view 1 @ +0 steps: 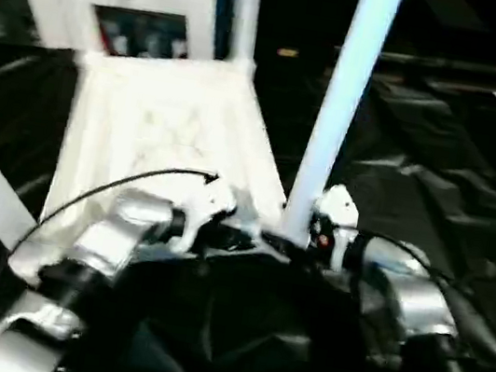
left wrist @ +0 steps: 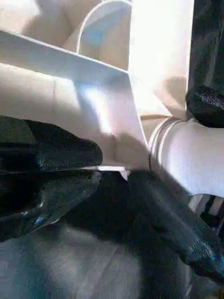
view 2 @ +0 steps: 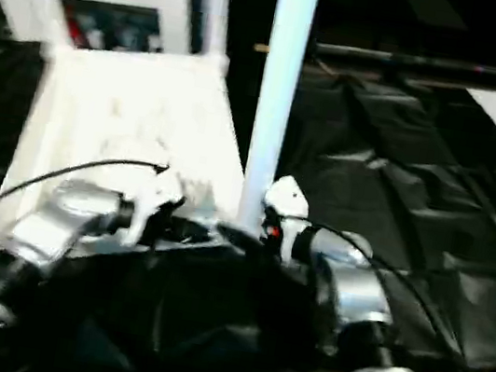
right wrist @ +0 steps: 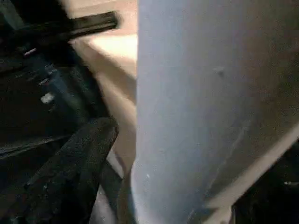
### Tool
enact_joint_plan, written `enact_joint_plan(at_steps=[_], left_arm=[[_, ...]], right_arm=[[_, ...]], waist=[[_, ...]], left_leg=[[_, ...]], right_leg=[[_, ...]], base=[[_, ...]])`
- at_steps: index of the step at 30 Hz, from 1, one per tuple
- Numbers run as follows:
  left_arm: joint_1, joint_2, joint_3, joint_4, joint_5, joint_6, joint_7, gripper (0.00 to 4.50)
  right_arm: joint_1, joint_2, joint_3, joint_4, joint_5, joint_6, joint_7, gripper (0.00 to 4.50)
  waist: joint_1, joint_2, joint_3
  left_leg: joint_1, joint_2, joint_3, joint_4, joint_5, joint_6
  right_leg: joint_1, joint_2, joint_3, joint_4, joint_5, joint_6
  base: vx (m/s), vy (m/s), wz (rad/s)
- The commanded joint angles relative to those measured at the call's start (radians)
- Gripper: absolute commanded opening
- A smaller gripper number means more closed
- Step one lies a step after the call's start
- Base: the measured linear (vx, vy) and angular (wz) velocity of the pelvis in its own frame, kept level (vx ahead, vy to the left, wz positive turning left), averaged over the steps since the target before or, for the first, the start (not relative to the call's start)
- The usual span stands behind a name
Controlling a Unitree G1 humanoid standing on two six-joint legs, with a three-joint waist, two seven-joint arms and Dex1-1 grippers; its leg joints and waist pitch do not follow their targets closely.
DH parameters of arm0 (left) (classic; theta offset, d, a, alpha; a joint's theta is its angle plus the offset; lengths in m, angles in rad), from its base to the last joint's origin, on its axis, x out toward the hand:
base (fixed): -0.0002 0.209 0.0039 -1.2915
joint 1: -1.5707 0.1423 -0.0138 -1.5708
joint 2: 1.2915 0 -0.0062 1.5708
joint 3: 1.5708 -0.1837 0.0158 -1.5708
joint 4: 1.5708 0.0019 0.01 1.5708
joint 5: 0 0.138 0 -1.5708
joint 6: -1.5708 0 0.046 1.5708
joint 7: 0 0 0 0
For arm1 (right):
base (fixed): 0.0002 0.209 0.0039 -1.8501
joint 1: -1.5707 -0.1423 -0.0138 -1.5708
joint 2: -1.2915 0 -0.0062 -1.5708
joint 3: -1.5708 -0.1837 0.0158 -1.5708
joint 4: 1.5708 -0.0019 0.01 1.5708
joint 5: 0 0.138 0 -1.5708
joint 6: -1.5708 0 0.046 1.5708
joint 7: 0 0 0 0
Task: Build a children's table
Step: Rotate leg to tighten
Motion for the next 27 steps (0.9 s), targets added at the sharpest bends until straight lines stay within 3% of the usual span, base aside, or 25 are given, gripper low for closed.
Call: enact_joint_plan(at_steps=[1,7,17,22,25,27], left_arm=[[-0.014,-0.027,-0.036,-0.087,-0.066,-0.040,-0.079,0.00],[0.008,0.019,-0.037,-0.126,-0.093,-0.027,-0.143,0.00],[0.021,0.033,-0.042,-0.141,-0.097,-0.021,-0.169,0.00],[0.020,0.028,-0.043,-0.140,-0.096,-0.022,-0.148,0.00],[-0.015,-0.033,-0.010,-0.078,-0.065,-0.014,-0.019,0.00],[-0.038,-0.067,0.002,-0.043,-0.044,-0.011,0.057,0.00]], right_arm=[[-0.002,0.002,0.050,-0.028,0.010,-0.010,0.060,3.71],[0.001,-0.043,0.058,-0.034,0.018,-0.007,0.130,3.71],[-0.002,-0.041,0.074,-0.038,0.029,0.010,0.164,2.88],[0.006,-0.033,0.074,-0.044,0.030,0.021,0.161,2.72],[-0.004,0.033,0.031,0.009,0.017,0.033,0.006,2.71],[-0.019,0.073,0.006,0.051,0.004,0.045,-0.098,2.69]], waist=[[-0.003,-0.005,-0.065],[-0.002,-0.011,-0.068],[0.002,-0.011,-0.067],[0.003,-0.011,-0.068],[0.000,-0.012,-0.067],[-0.006,-0.015,-0.064]], left_leg=[[0.017,0.025,-0.003,-0.070,-0.272,0.046],[0.011,0.022,-0.001,-0.065,-0.223,0.055],[0.014,0.024,-0.001,-0.066,-0.234,0.049],[0.013,0.024,-0.001,-0.065,-0.219,0.050],[0.012,0.022,-0.001,-0.066,-0.217,0.043],[0.012,0.017,-0.001,-0.066,-0.235,0.031]], right_leg=[[0.044,-0.055,0.041,-0.083,-0.284,-0.211],[0.049,-0.056,0.042,-0.074,-0.236,-0.221],[0.046,-0.056,0.042,-0.077,-0.269,-0.213],[0.047,-0.055,0.041,-0.075,-0.249,-0.213],[0.045,-0.054,0.042,-0.074,-0.244,-0.216],[0.045,-0.055,0.041,-0.082,-0.298,-0.199]], base=[[0.000,0.000,0.00],[0.000,0.000,0.00],[0.000,0.000,0.00],[0.000,0.000,0.00],[0.000,0.000,0.00],[0.000,0.000,0.00]])
